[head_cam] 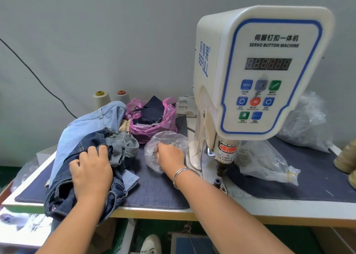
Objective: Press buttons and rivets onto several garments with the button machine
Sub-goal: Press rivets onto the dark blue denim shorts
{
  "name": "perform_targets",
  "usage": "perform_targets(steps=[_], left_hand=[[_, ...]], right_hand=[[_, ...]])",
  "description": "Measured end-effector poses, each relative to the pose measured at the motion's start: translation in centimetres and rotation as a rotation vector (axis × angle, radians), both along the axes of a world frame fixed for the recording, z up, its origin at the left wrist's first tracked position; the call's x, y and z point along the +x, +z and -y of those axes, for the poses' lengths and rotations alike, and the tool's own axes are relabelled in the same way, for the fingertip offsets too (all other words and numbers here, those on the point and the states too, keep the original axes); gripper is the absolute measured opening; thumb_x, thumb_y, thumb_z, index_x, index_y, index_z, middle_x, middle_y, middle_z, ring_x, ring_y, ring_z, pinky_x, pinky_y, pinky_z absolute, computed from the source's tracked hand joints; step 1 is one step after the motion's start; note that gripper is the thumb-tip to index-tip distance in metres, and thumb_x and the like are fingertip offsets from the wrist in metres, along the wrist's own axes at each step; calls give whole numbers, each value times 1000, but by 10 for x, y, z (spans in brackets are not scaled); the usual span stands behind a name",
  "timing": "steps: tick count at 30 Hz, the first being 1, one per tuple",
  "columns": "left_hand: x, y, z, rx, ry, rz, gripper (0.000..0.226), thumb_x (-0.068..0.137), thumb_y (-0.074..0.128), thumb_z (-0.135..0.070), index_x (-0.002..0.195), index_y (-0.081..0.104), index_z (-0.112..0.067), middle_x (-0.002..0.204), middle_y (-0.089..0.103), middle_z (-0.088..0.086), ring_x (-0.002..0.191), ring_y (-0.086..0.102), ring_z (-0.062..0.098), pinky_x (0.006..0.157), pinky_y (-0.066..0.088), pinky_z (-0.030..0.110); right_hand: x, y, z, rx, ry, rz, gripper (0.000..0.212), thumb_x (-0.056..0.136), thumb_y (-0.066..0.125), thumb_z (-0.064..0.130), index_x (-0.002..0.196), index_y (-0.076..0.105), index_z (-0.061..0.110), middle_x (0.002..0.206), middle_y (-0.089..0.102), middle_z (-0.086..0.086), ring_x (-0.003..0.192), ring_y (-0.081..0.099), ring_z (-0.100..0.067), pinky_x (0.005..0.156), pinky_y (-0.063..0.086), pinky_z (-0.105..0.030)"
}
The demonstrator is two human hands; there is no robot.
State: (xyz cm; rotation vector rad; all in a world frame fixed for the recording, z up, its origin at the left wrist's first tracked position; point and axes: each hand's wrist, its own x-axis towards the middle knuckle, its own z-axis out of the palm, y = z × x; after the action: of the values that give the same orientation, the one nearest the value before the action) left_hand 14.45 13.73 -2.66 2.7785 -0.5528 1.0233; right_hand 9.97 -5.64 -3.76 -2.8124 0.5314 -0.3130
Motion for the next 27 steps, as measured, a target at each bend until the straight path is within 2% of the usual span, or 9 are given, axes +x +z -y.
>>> perform_targets(steps=[2,4,7,10,13,17,20,24,27], left_hand=[[-2,1,0,-7,-21,8,27,77,30,6,91,53,3,73,46,21,64,46,36,60,26,43],[-2,2,0,-5,-29,9,31,75,26,2,90,53,3,73,46,21,64,46,36,60,27,44],[-2,2,0,-5,3,-16,24,77,35,13,90,53,3,73,46,21,64,46,36,60,27,44],[-3,1,0,-13,9,-43,24,73,53,20,90,52,3,73,46,22,64,46,36,60,26,43],[-2,1,0,-8,10,-14,22,77,43,17,89,52,2,73,47,22,64,47,36,60,25,43],[-4,1,0,-17,20,-57,21,77,47,17,91,54,4,74,48,22,65,48,37,61,29,45],[-6,2,1,-8,23,-46,27,79,32,7,92,55,4,75,49,23,66,49,37,62,31,46],[-6,2,2,-21,47,-88,22,81,42,15,94,55,4,76,49,23,69,48,38,63,31,47],[-6,2,2,-16,27,-61,28,79,30,5,92,55,4,75,48,23,67,48,38,62,30,47]], right_hand=[[-2,1,2,36,5,13,23,93,48,10,114,55,14,108,64,-14,100,60,-35,71,35,-34],[-5,3,4,73,39,8,23,94,46,14,113,58,21,107,65,-13,99,60,-34,72,37,-34],[-7,5,6,67,90,-5,23,95,49,22,111,64,30,107,66,-8,98,61,-31,76,43,-34],[-5,5,5,14,84,-7,24,94,49,24,110,65,33,107,66,-6,98,61,-30,76,41,-34],[-1,5,4,-25,60,-17,23,94,49,23,112,64,30,109,66,-7,100,61,-31,79,42,-35],[2,5,2,-45,54,-32,25,94,47,19,114,63,23,110,65,-8,102,61,-31,80,41,-35],[2,6,1,-48,55,-39,26,94,46,18,115,62,22,111,65,-9,103,60,-32,78,39,-34],[3,7,-1,-95,63,-66,25,93,48,14,112,64,19,110,65,-11,102,61,-34,72,34,-35],[2,7,-4,-121,60,-62,24,92,49,11,111,64,15,111,65,-11,103,61,-34,72,35,-34]])
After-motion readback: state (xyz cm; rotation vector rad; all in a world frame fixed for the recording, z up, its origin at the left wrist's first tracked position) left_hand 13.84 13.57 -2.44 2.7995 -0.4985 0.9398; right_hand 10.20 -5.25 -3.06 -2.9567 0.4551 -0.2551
